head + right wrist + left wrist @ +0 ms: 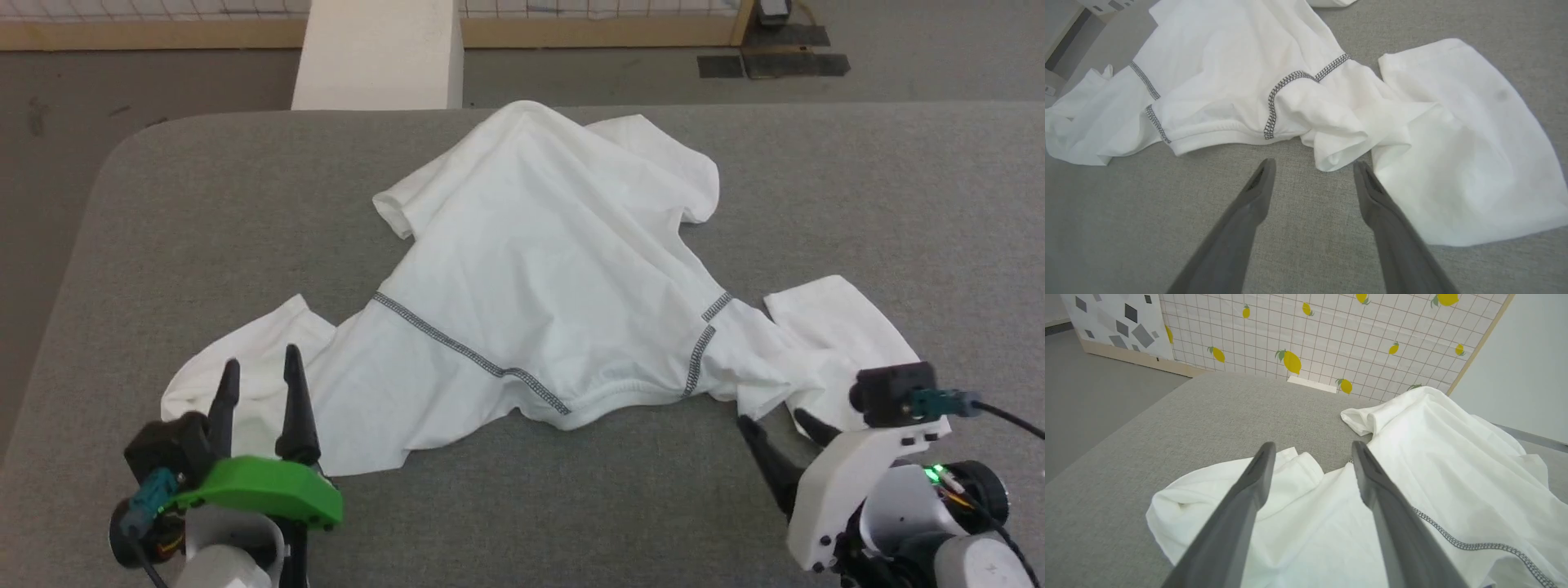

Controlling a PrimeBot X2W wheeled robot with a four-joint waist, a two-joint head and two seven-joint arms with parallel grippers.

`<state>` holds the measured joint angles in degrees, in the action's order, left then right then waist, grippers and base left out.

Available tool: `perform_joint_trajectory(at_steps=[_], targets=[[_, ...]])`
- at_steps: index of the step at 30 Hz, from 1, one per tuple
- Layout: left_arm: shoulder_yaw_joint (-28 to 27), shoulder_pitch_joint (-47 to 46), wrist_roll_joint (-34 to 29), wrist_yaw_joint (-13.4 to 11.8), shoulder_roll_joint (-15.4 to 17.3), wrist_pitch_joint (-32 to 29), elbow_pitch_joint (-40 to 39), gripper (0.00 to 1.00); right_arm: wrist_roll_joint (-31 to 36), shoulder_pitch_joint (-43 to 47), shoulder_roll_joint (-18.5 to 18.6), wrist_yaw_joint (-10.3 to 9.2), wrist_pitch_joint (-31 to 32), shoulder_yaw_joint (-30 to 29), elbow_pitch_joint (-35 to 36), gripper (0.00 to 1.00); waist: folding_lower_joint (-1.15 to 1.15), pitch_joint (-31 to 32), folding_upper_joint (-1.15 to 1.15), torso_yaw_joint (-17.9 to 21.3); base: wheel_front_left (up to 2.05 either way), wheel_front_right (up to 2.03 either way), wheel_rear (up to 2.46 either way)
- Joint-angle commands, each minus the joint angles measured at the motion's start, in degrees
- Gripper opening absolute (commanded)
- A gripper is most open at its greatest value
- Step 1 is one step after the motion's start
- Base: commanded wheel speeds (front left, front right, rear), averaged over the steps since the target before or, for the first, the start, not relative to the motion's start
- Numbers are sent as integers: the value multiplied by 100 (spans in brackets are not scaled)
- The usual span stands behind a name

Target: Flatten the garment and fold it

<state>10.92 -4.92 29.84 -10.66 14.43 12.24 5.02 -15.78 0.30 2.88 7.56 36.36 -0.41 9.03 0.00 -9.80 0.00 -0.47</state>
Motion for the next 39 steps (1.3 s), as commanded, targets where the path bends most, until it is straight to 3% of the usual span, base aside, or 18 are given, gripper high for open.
perform_joint_trajectory(at_steps=[1,7,17,18,19,20,29,36,39], targets=[[-3,132,1,-64,-49,50,-83,100,130,-25,-1,-8,73,70,-133,100,0,178,0,-199,0,0,0],[81,384,5,-129,-109,23,-329,100,607,-407,-1,-8,281,174,-834,100,0,154,0,-325,0,0,0],[308,346,-45,-79,-86,-122,-483,100,921,-912,-1,-8,-122,50,-1868,100,0,80,0,-444,0,0,0],[326,352,-42,-76,-91,-132,-490,100,927,-932,-1,-8,-157,48,-1910,36,0,71,0,-438,0,0,0],[340,361,-38,-78,-95,-144,-494,100,932,-951,-1,-8,-196,48,-1950,8,0,66,0,-428,0,0,0],[350,367,-37,-82,-97,-153,-497,100,958,-968,-1,-8,-240,40,-1973,0,0,59,0,-418,0,0,0],[622,259,-4,18,-58,-590,-530,100,897,-1111,-1,-8,-562,76,-2099,0,0,-6,0,-288,0,0,0],[1666,-237,-21,529,187,-2535,-434,100,734,-1098,-1,-8,-521,125,-1922,0,0,-57,0,-253,0,0,0],[1833,-566,-237,394,319,-3189,-154,100,677,-1091,-1,-8,-508,174,-1857,0,0,-92,0,-197,0,0,0]])
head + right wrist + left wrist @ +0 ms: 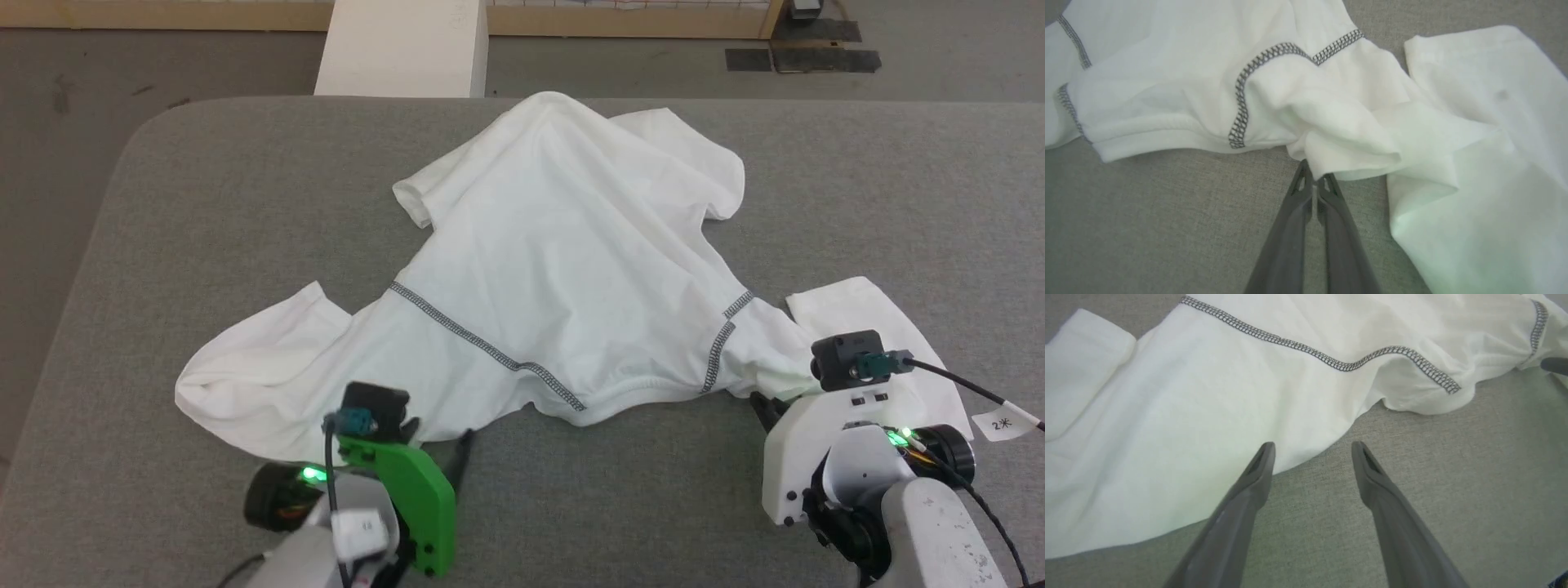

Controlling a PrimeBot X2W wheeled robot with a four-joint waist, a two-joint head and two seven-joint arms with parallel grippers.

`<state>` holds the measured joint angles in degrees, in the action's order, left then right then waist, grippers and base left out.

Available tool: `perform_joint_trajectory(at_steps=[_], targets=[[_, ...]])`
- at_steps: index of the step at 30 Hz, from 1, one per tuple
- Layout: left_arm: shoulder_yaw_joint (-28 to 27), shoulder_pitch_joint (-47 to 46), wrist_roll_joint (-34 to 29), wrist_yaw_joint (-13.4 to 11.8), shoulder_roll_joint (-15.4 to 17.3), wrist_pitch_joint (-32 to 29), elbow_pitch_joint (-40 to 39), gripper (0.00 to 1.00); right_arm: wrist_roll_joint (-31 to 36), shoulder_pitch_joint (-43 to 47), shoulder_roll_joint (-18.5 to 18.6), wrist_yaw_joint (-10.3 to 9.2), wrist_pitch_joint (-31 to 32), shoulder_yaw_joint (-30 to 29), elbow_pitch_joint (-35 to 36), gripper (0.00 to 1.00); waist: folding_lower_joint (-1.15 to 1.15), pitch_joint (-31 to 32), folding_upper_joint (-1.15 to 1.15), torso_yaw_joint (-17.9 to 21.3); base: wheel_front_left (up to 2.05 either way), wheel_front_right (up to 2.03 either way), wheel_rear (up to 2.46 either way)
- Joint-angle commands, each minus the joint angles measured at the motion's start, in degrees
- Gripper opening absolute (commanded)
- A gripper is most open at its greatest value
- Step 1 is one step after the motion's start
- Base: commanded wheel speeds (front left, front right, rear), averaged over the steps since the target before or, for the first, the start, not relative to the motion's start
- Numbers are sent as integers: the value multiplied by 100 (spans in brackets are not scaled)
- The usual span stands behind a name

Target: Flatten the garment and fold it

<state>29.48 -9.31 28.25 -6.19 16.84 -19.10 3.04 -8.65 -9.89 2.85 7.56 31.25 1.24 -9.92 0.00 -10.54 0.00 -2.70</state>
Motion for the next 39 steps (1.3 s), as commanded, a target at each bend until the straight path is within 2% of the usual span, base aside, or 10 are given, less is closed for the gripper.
perform_joint_trajectory(at_steps=[1,3,6,9,10,11,17,25,31,39], targets=[[-19,-192,-85,-132,79,-246,157,100,-50,-65,3,-8,3,19,56,0,0,-31,0,42,0,0,0],[-19,-334,-65,-234,46,-534,322,100,-74,-42,3,-8,7,35,90,0,0,-64,0,90,0,0,0],[68,-489,-34,-238,0,-853,521,100,-88,-19,3,-8,18,20,125,0,0,-131,0,168,0,0,0],[84,-553,0,-245,-41,-928,652,100,-87,-1,3,-8,21,-16,160,0,0,-189,0,243,0,0,0],[66,-562,34,-247,-65,-912,674,26,-75,7,3,-8,22,-32,172,0,0,-207,0,262,0,0,0],[63,-568,46,-241,-75,-895,686,0,-71,14,3,-8,20,-51,181,0,0,-217,0,272,0,0,0],[-96,-502,236,-180,-129,-574,578,0,-153,28,3,-8,-69,-175,287,0,0,-204,0,296,0,0,0],[-914,-715,714,-192,-88,79,-336,0,-671,-341,20,-8,75,-325,926,0,0,49,0,214,0,0,0],[-1338,-1542,1064,47,28,41,-858,0,-1372,-858,486,-8,606,-487,1625,0,0,409,0,97,0,0,0],[-1702,-2951,1275,241,210,-171,-745,0,-2075,-1862,1341,-8,1490,-529,2231,0,0,769,0,104,0,0,0]])
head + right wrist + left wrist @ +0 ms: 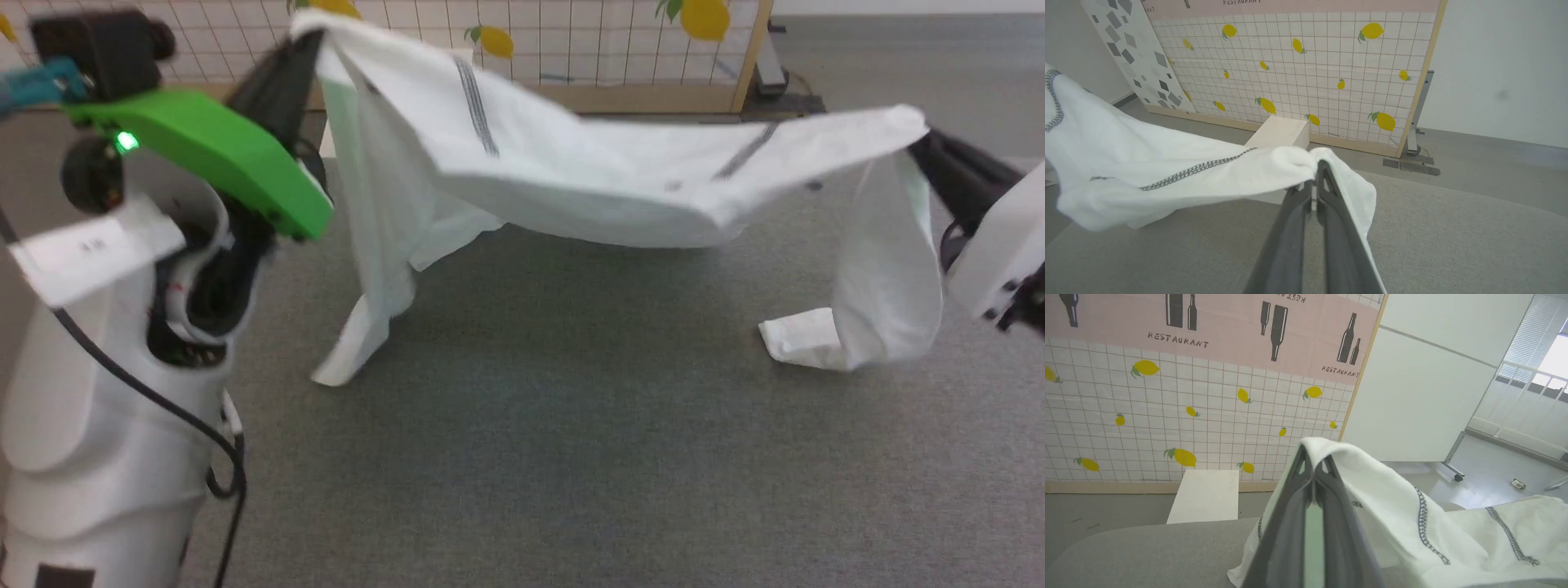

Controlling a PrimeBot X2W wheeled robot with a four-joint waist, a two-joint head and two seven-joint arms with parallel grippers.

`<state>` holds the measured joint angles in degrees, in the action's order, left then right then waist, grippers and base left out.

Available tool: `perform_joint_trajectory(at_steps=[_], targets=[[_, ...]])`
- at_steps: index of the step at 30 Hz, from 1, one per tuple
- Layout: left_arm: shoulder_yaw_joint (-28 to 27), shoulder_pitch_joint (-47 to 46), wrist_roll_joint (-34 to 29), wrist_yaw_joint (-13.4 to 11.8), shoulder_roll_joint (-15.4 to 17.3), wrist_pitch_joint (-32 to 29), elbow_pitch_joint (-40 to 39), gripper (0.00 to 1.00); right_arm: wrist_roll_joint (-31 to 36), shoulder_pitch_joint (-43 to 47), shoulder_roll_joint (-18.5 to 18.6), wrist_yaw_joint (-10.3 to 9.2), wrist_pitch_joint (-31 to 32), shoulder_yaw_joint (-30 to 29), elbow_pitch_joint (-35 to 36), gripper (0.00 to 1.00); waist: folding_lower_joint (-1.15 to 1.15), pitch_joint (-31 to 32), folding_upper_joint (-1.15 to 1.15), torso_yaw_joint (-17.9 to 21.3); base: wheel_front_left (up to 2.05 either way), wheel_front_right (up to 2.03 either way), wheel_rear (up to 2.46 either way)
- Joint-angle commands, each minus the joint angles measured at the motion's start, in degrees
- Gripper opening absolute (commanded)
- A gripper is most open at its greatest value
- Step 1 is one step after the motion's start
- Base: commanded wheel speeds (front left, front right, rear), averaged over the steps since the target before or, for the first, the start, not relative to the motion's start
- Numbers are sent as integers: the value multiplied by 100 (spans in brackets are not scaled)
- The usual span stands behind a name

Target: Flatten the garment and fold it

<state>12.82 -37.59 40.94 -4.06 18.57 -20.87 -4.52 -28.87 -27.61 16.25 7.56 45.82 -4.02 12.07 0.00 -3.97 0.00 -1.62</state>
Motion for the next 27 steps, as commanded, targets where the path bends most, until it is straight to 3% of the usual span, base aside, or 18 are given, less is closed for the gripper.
perform_joint_trajectory(at_steps=[1,6,10,17,27], targets=[[-65,-259,1,35,56,5,50,0,-122,-200,47,-8,131,-18,58,0,0,147,0,4,0,0,0],[-164,-950,-84,88,199,-18,381,0,-222,-763,345,-8,485,-112,92,0,0,244,0,38,0,0,0],[-173,-1318,-115,104,262,-90,621,0,-147,-1071,350,-8,591,-157,1,0,0,235,0,74,0,0,0],[2,-1889,-326,142,448,-377,1080,0,160,-1930,82,-8,481,-142,-548,0,0,-125,0,192,0,0,0],[382,-3340,-985,209,741,-713,1998,0,1085,-3955,-411,-8,-243,-18,-1949,0,0,-1489,0,363,0,0,0]])
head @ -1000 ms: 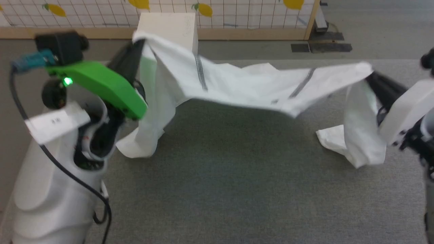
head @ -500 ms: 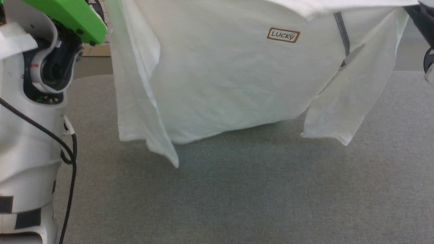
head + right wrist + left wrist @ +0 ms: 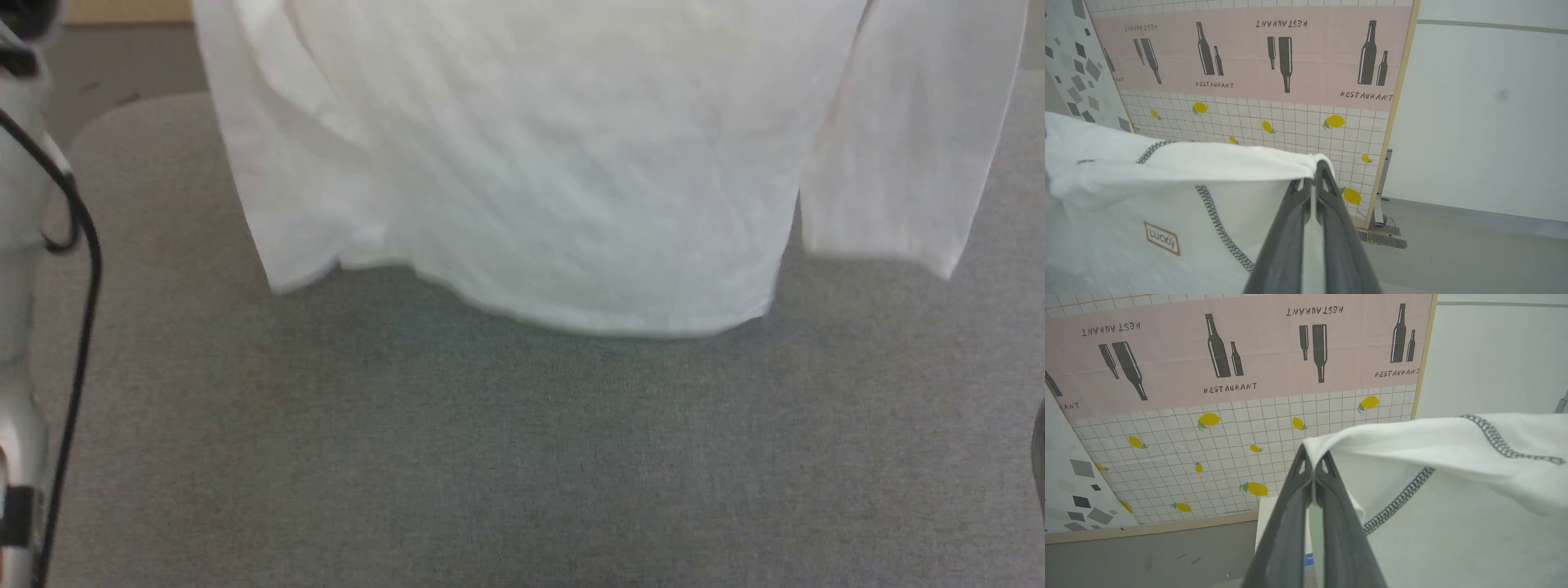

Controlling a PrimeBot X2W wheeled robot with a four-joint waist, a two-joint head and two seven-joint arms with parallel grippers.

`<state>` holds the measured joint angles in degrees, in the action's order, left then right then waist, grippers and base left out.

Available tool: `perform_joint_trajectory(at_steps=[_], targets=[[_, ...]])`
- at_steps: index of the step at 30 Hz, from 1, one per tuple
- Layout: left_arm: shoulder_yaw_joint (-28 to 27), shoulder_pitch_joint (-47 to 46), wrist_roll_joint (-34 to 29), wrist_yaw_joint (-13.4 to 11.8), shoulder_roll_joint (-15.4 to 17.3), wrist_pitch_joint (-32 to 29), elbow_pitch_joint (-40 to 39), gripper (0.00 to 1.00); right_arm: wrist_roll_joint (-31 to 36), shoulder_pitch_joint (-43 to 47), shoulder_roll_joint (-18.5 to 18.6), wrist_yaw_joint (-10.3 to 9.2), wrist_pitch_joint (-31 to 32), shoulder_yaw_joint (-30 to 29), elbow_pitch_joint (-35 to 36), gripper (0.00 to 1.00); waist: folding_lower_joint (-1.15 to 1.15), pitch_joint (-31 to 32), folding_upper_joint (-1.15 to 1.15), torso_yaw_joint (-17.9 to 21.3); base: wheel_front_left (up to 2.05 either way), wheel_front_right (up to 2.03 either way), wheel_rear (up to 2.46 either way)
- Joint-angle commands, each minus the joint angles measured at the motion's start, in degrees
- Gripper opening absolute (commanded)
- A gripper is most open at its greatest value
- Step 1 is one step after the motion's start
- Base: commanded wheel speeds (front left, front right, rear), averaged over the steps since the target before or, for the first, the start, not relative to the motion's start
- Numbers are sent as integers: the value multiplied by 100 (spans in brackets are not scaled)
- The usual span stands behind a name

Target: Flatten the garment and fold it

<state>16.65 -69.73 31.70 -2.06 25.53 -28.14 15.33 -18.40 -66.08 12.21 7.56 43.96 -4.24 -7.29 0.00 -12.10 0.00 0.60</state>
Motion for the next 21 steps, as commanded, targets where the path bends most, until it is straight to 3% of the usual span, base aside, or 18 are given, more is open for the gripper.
perform_joint_trajectory(at_steps=[1,5,12,15,21], targets=[[-1,-354,-132,3,72,31,120,0,140,-373,-42,-8,-178,26,-165,0,0,-861,0,173,0,0,0],[-1,-1183,-412,15,125,346,498,0,553,-1288,-110,-8,-698,73,-731,0,0,-1443,0,249,0,0,0],[-51,-2119,-740,14,24,1488,1233,0,1188,-2397,-192,-8,-2054,-52,-1531,0,0,-1964,0,237,0,0,0],[-26,-2215,-777,52,-67,1875,1518,0,1298,-2563,-231,-8,-2439,-84,-1822,0,0,-2091,0,193,0,0,0],[57,-2058,-698,260,-172,2219,2095,0,1186,-2366,-165,-8,-2623,117,-2301,0,0,-2216,0,83,0,0,0]])
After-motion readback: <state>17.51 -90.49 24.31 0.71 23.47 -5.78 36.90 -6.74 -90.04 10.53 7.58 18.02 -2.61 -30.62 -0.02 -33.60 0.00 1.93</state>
